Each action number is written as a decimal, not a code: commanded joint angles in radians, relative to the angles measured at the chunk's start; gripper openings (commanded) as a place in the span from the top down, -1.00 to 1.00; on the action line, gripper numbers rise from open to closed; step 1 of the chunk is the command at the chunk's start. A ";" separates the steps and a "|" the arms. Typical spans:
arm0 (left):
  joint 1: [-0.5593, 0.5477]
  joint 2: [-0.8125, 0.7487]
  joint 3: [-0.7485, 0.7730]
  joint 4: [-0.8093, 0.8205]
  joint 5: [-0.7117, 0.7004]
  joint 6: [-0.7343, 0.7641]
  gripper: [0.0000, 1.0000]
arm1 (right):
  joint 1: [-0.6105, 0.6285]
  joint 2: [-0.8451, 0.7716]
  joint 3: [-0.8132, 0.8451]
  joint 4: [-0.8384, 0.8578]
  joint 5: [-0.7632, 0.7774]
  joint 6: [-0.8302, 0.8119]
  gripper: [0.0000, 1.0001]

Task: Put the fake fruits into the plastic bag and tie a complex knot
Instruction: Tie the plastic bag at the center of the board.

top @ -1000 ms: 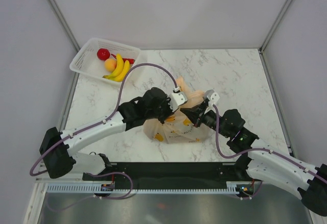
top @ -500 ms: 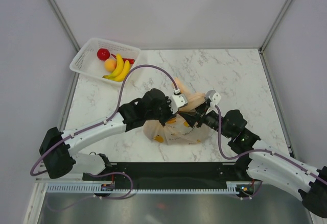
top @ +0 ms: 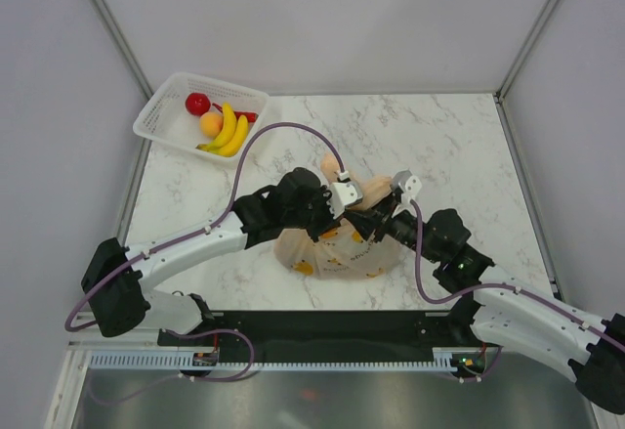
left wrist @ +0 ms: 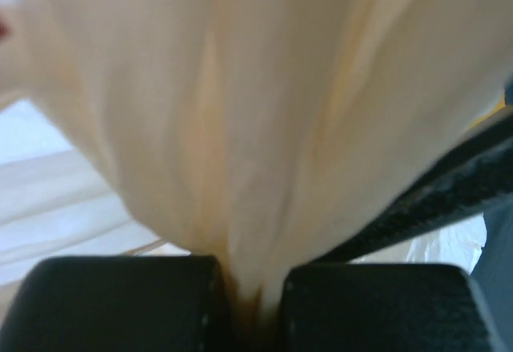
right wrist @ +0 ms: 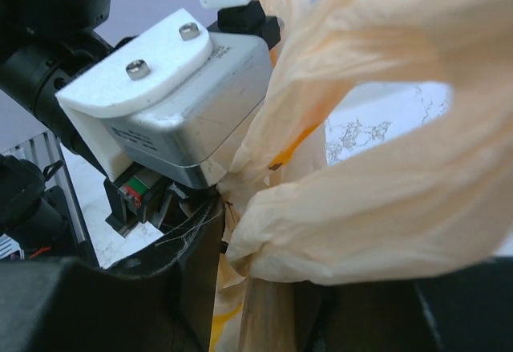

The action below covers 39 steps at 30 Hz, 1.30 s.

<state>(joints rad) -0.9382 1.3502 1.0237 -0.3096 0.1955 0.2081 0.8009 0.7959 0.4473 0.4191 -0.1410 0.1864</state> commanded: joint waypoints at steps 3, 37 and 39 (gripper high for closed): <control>-0.001 -0.010 0.033 -0.002 0.033 0.027 0.95 | 0.001 -0.011 -0.002 0.129 0.023 0.045 0.14; -0.001 -0.071 0.038 -0.003 -0.050 0.002 0.95 | 0.001 0.060 0.011 0.224 0.007 0.081 1.00; -0.001 -0.092 0.039 -0.003 -0.091 -0.018 0.95 | 0.001 0.049 0.010 0.205 0.009 0.064 1.00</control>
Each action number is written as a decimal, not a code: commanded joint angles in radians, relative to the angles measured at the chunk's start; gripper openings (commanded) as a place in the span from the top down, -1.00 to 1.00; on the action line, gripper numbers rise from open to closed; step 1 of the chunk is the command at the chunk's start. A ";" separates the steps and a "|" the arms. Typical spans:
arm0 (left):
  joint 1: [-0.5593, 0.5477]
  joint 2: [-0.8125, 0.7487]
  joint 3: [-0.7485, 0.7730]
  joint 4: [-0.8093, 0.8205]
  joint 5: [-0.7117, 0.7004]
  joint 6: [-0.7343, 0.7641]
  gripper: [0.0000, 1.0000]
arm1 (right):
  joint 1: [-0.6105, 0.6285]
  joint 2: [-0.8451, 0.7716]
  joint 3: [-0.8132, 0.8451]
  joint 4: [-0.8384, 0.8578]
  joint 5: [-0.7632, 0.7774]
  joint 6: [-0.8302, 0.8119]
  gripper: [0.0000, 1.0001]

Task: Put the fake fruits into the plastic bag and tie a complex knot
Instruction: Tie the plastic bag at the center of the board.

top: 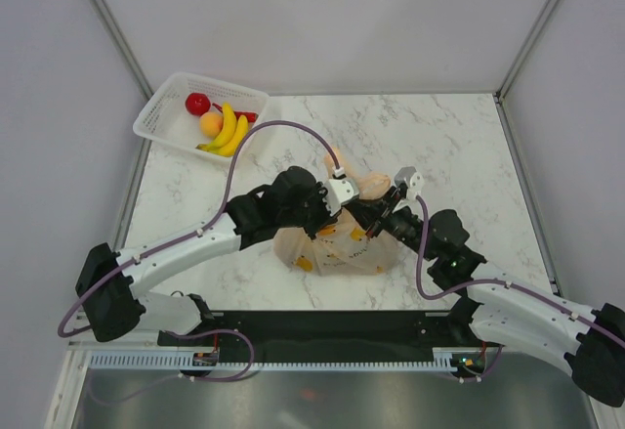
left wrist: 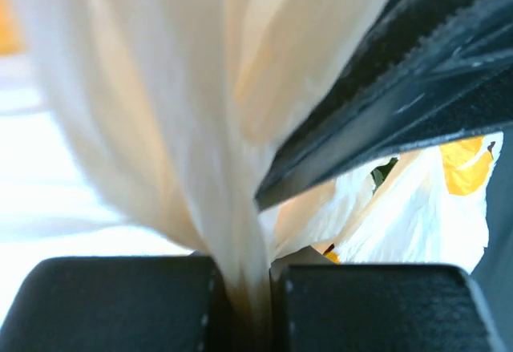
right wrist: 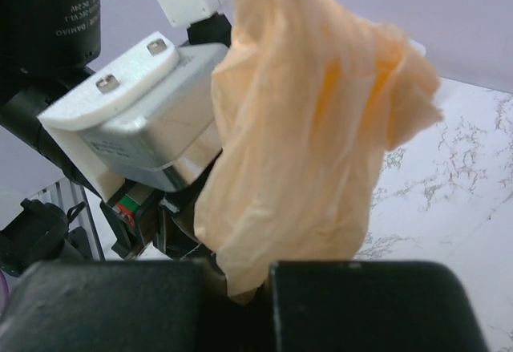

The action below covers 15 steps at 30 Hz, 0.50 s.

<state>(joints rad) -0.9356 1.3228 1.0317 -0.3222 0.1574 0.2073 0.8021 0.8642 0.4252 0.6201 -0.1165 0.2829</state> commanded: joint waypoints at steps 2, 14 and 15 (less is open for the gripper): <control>-0.005 -0.079 0.031 0.011 -0.102 -0.032 0.95 | 0.002 -0.027 0.032 -0.006 -0.017 -0.040 1.00; -0.003 -0.082 0.028 0.031 -0.071 -0.031 0.93 | 0.000 -0.017 0.093 -0.069 -0.038 -0.082 1.00; -0.005 -0.082 0.028 0.032 -0.068 -0.031 0.91 | 0.000 -0.014 0.095 -0.071 -0.020 -0.085 1.00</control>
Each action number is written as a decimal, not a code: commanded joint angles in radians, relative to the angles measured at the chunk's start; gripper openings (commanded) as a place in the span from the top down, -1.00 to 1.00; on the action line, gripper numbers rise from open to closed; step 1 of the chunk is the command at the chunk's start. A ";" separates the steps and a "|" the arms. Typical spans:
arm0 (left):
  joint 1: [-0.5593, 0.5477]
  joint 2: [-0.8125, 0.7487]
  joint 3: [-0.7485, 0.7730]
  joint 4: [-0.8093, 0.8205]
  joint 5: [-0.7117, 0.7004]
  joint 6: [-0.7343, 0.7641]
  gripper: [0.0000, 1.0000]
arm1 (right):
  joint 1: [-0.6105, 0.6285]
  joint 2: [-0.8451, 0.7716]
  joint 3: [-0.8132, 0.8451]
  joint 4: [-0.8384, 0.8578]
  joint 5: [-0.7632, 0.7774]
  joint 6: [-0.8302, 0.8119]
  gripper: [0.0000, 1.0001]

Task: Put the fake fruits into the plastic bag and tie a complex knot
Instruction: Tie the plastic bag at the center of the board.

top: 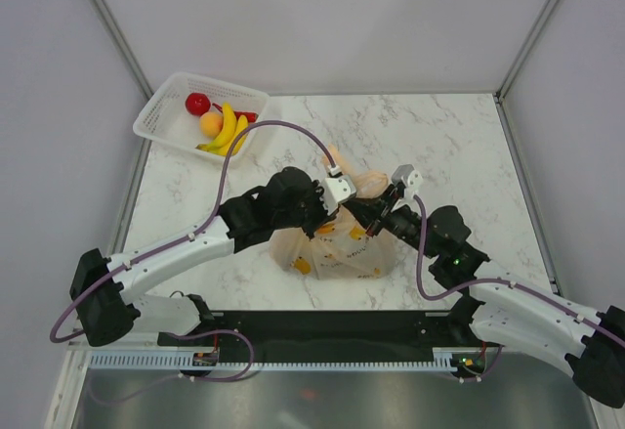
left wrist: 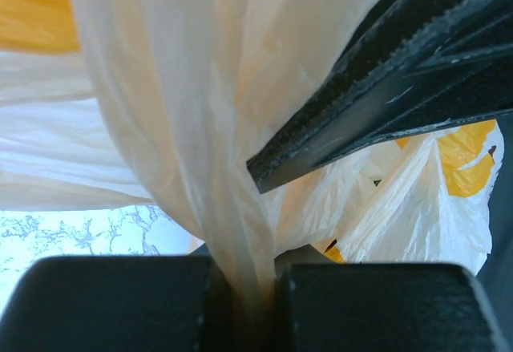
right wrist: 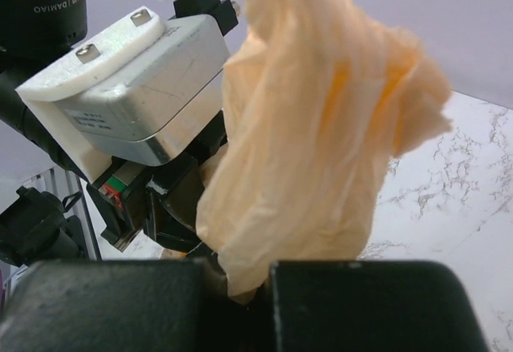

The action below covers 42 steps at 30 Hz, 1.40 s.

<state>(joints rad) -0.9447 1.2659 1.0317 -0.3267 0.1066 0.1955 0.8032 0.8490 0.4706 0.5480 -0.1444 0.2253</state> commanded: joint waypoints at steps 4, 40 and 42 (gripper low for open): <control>0.006 -0.059 0.008 0.064 -0.047 -0.024 0.05 | 0.001 0.002 0.060 -0.019 0.043 -0.047 1.00; 0.004 -0.020 -0.024 0.250 -0.240 0.117 -0.20 | -0.001 0.055 0.149 -0.082 0.065 -0.009 1.00; 0.004 -0.022 -0.035 0.302 -0.246 0.116 0.07 | -0.001 0.056 0.151 -0.080 0.063 -0.009 1.00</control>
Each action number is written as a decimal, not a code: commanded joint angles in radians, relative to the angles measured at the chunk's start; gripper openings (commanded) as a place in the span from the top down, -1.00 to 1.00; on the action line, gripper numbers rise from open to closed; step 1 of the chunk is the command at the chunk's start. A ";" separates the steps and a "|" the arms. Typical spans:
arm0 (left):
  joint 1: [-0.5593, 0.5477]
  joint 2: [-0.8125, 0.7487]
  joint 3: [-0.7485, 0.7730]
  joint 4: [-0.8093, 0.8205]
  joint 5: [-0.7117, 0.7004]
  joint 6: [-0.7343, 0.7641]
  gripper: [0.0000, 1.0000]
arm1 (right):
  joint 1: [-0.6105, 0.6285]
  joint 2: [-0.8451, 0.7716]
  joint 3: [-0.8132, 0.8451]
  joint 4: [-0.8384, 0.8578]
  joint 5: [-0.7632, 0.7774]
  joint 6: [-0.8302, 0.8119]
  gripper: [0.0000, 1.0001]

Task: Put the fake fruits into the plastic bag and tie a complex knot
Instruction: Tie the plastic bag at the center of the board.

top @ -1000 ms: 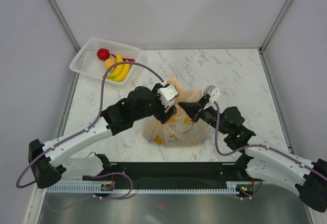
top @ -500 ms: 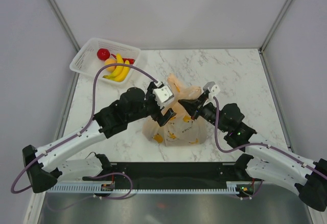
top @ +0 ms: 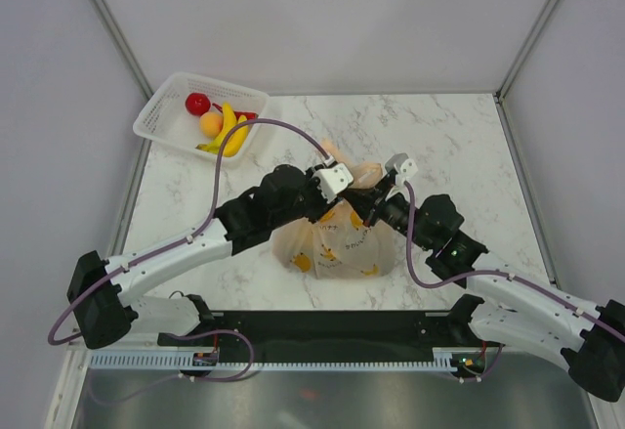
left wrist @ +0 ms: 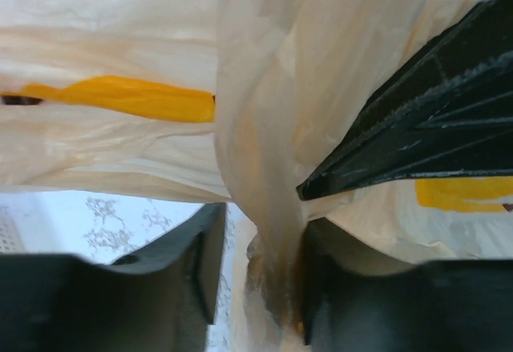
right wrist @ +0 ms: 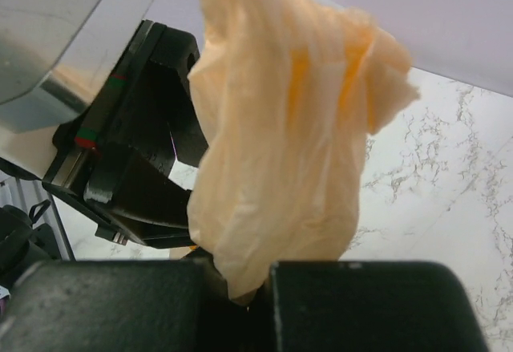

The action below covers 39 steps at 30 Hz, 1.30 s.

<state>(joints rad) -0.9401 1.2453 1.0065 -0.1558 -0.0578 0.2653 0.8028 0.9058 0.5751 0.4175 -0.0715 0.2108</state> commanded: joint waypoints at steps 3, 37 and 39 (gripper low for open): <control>0.000 -0.015 -0.049 0.212 -0.034 0.040 0.37 | -0.001 0.002 0.048 0.060 -0.011 0.013 1.00; -0.002 -0.230 -0.187 0.104 -0.261 -0.120 0.95 | -0.048 0.249 0.100 0.268 -0.300 0.075 0.99; -0.002 -0.224 -0.189 0.108 -0.258 -0.118 0.95 | -0.050 0.233 0.075 0.273 -0.297 0.064 0.71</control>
<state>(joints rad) -0.9497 1.0241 0.8150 -0.0879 -0.2768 0.1822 0.7609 1.1854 0.6765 0.6353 -0.3634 0.2985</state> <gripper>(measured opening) 0.034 0.104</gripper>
